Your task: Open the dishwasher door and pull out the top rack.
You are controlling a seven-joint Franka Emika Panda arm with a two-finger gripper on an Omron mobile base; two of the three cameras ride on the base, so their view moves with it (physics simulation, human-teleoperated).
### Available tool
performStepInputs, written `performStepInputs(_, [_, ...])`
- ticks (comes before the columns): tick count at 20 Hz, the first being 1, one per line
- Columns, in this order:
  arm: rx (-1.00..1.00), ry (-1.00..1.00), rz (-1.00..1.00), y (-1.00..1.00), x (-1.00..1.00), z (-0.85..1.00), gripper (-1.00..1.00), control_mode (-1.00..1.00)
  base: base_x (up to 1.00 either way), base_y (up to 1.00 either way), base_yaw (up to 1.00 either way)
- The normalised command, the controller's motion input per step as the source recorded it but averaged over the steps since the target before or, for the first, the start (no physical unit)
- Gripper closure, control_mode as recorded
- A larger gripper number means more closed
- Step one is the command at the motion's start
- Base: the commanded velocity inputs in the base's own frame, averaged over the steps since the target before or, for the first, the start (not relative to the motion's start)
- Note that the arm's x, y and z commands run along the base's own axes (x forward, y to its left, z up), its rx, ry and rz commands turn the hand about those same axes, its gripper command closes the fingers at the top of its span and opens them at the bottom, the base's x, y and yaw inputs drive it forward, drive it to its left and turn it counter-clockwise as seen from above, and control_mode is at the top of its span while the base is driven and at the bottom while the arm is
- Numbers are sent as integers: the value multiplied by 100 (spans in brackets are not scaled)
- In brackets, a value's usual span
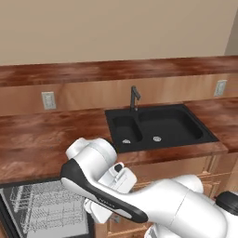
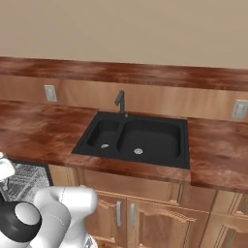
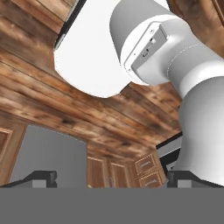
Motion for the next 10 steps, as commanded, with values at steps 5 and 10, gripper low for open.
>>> performStepInputs(5, [0,0,0,0,0,0,-100,100,-34,-2,24])
performStepInputs(10, [0,0,0,0,0,0,-100,100,-35,0,37])
